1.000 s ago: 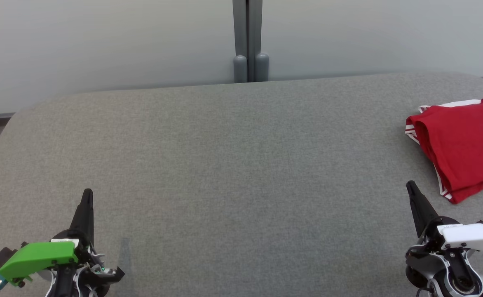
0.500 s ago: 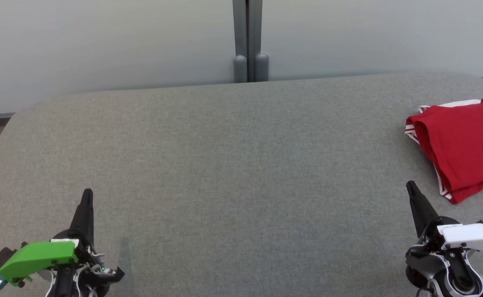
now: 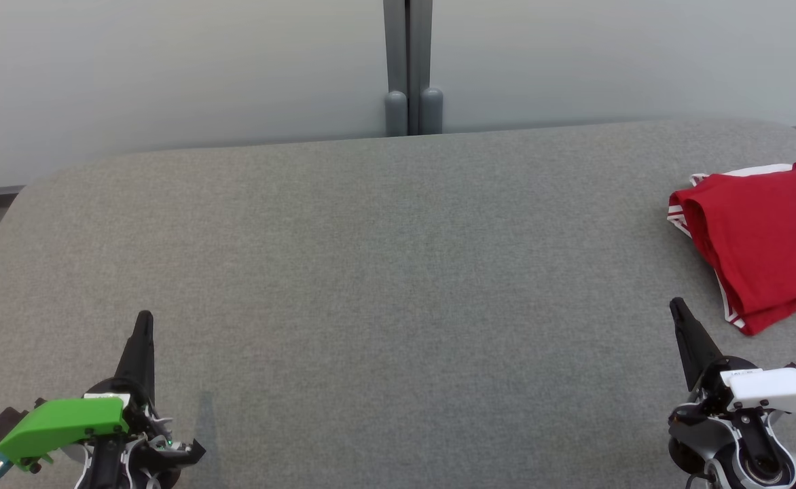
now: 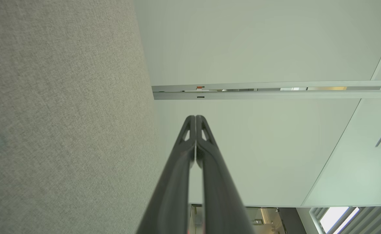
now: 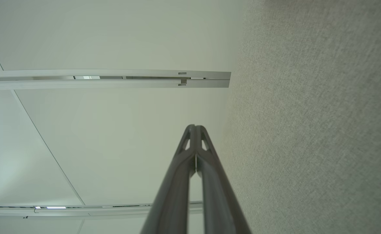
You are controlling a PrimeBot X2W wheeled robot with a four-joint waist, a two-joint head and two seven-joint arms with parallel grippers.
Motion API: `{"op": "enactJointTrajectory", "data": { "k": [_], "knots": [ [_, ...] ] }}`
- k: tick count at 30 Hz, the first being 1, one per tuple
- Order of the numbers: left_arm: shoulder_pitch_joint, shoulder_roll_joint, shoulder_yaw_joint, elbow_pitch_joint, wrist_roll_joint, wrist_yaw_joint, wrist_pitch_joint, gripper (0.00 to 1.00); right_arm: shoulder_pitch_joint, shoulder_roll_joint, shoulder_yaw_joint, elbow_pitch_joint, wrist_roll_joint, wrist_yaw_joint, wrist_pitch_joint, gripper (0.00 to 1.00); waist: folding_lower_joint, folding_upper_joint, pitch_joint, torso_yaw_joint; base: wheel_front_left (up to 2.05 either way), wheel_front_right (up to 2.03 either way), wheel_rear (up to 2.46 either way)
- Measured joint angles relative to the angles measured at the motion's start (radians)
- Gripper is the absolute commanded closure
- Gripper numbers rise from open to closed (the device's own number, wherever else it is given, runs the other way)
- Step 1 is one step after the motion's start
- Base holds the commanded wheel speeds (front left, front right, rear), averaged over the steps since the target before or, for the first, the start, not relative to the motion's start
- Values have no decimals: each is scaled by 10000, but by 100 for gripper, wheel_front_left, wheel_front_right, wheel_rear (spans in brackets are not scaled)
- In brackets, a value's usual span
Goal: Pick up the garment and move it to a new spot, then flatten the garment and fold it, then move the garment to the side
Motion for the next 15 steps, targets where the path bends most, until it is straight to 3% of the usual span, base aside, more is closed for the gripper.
{"op": "enactJointTrajectory", "data": {
  "k": [15],
  "knots": [
    [0, 0, 0, 0, 0, 0, 0, 100, 0, -2, 0, 0, 0, 0, -2, 100, 0, 0, 0, 0, 0, 0, 0]
  ]
}}
